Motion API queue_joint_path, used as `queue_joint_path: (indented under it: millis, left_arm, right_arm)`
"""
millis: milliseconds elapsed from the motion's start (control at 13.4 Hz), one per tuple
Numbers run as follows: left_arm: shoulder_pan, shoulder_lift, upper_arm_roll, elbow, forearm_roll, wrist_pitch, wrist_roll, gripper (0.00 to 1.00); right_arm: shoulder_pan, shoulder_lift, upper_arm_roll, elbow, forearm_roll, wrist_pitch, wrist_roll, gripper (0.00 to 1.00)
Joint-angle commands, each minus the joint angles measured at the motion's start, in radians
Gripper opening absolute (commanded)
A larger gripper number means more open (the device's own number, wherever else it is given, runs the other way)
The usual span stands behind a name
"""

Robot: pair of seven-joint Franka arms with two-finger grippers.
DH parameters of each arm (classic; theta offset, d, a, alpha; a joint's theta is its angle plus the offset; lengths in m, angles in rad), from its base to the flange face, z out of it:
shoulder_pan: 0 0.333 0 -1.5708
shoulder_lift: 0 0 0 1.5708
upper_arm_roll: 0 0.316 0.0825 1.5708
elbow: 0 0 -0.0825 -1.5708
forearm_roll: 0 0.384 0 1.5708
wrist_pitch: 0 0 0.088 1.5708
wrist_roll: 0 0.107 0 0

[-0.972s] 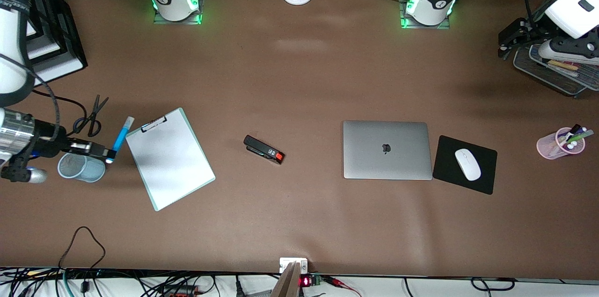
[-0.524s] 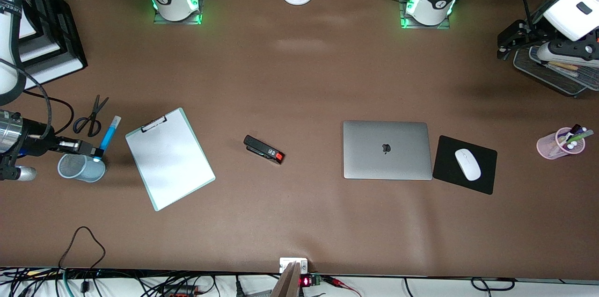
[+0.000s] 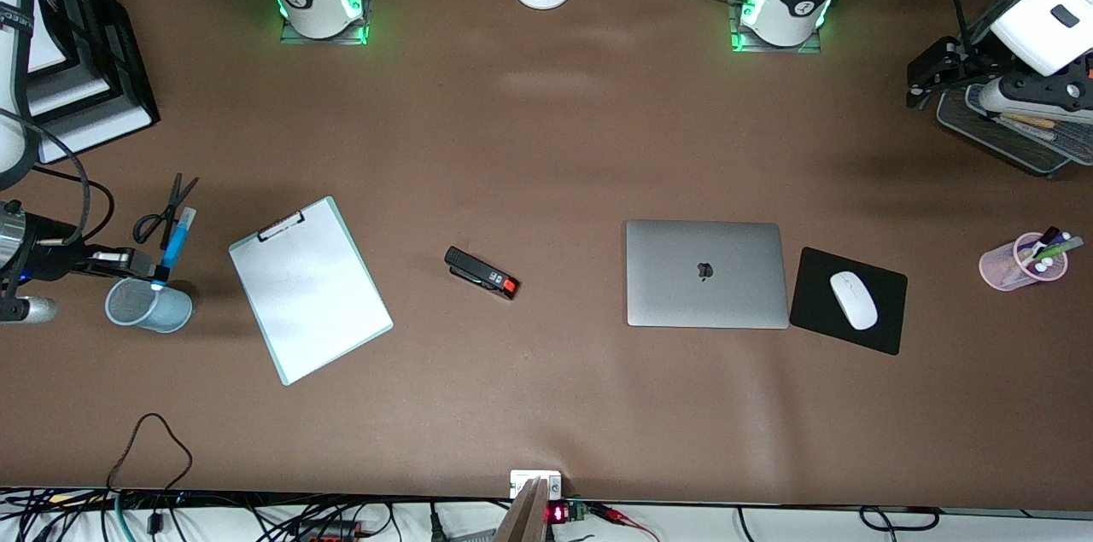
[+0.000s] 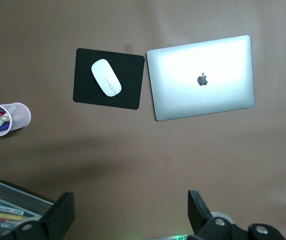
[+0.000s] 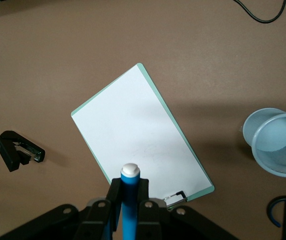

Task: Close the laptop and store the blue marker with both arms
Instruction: 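Lower the blue marker into the white cup with the right gripper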

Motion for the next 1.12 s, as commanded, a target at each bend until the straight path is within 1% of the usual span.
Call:
queue_joint_path:
  millis: [0, 150, 1047]
  left_arm:
    - [0.003, -0.008, 0.007, -0.014, -0.022, 0.013, 0.024, 1.0]
    - [0.003, -0.008, 0.007, -0.014, -0.022, 0.013, 0.024, 1.0]
    - [0.003, -0.007, 0.007, -0.013, -0.022, 0.021, 0.024, 1.0]
  right_arm:
    - [-0.009, -0.021, 0.008, -0.015, -0.02, -0.001, -0.065, 0.0]
    - [-0.02, -0.02, 0.008, -0.015, -0.021, 0.012, -0.169, 0.0]
    - [-0.02, -0.02, 0.008, -0.015, -0.024, 0.023, -0.175, 0.0]
